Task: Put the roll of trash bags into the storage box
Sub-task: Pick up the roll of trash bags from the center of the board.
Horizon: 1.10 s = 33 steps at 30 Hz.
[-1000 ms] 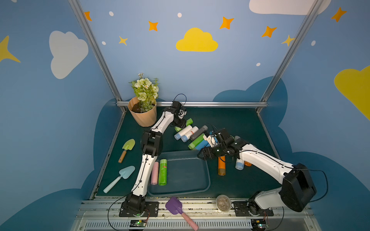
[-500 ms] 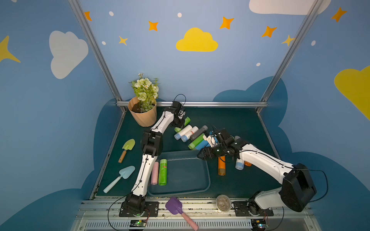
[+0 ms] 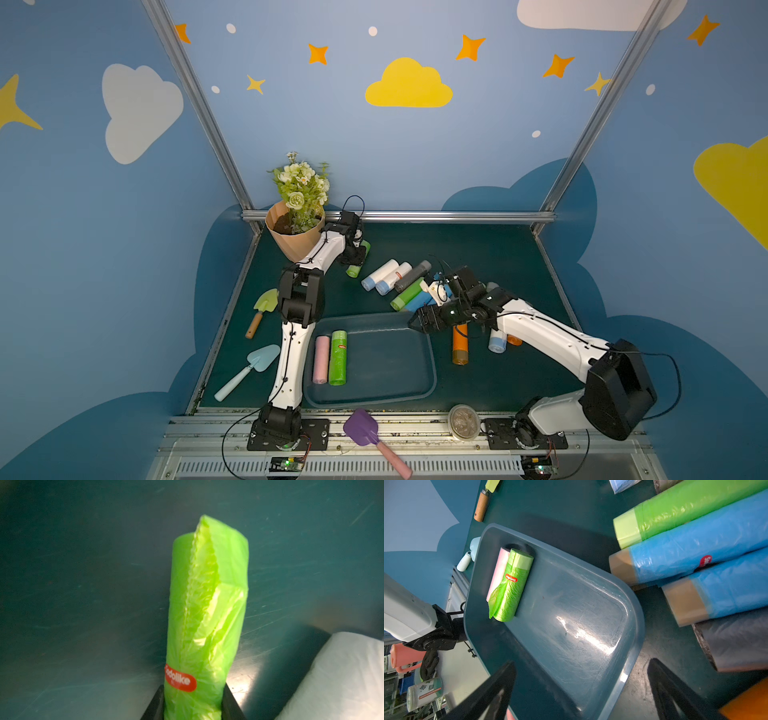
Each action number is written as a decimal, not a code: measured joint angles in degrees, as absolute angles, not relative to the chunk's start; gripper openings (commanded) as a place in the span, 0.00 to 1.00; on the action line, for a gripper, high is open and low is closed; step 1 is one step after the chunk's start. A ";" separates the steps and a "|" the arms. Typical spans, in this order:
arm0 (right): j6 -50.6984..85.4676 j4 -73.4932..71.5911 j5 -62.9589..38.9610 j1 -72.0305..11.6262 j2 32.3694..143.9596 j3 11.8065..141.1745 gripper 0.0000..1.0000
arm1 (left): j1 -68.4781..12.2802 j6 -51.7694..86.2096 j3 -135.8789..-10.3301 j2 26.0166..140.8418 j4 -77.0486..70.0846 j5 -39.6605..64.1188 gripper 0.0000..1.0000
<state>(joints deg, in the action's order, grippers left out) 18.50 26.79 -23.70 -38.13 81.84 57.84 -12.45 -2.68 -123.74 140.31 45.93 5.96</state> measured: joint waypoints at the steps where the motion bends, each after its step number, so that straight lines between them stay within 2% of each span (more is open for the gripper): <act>1: 18.63 26.79 -23.73 -38.13 81.82 57.84 0.97 | -12.56 -2.46 -123.00 139.70 45.50 5.56 0.33; 12: 19.33 26.57 -23.66 -39.03 78.52 57.34 0.97 | -14.70 1.37 -115.22 128.97 43.90 1.30 0.32; 33: 22.26 27.79 -17.82 -47.97 70.72 53.04 0.97 | -25.56 22.70 -69.49 84.07 39.68 -2.72 0.33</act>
